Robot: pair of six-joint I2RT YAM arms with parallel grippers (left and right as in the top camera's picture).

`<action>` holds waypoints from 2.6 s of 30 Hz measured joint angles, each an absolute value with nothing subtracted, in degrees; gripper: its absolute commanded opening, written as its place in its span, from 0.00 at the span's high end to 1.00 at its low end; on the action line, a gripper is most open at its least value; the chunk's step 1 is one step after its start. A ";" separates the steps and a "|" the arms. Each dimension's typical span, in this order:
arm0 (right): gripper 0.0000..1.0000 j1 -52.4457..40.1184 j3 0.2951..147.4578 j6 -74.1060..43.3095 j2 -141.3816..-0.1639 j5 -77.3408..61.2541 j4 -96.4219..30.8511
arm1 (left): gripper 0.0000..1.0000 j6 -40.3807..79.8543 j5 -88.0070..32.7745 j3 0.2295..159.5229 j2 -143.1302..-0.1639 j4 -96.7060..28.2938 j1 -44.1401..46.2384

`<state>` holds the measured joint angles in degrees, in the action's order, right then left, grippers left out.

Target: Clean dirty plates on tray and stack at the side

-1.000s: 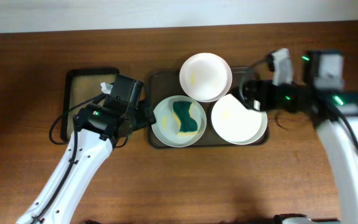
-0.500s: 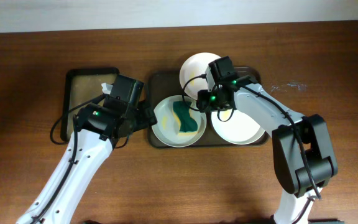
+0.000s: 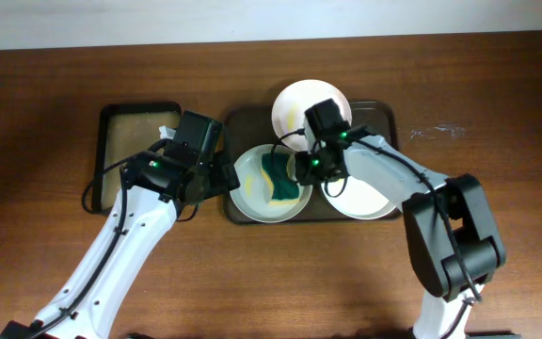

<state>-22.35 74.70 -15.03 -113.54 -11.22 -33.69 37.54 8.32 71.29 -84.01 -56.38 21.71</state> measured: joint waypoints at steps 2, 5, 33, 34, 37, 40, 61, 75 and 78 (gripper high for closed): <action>0.71 -22.59 74.67 -15.22 -113.54 -11.03 -34.00 | 0.20 37.30 8.19 71.29 -84.03 -56.31 21.71; 0.81 -22.57 74.65 -16.21 -113.54 -10.92 -35.18 | 0.37 37.39 7.20 71.29 -84.03 -54.87 21.71; 0.92 -22.55 74.65 -16.71 -113.54 -11.00 -35.29 | 0.91 35.44 -19.07 71.37 -112.53 -26.37 25.02; 0.92 -22.55 74.65 -16.73 -113.54 -11.00 -35.31 | 0.92 35.59 -17.76 71.59 -112.53 -27.64 25.08; 0.91 -22.57 74.65 -16.73 -113.54 -11.79 -35.18 | 0.95 35.55 -12.05 72.51 -112.51 -32.16 25.47; 0.92 -22.55 74.65 -16.71 -113.54 -11.86 -35.14 | 1.00 35.57 -2.61 73.28 -112.03 -37.12 26.48; 0.96 -22.92 74.65 -16.95 -113.54 -13.10 -34.68 | 1.00 35.55 0.73 75.22 -107.66 -35.77 25.17; 0.96 -22.96 74.65 -16.95 -113.54 -13.10 -34.44 | 1.00 35.53 14.81 65.01 -105.03 -33.91 26.33; 0.96 -23.03 74.65 -16.93 -113.49 -12.84 -34.63 | 1.00 35.53 19.97 65.01 -99.31 -35.35 26.04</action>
<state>-23.03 74.65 -16.93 -113.49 -12.84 -34.63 35.53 19.97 65.01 -99.31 -35.35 26.04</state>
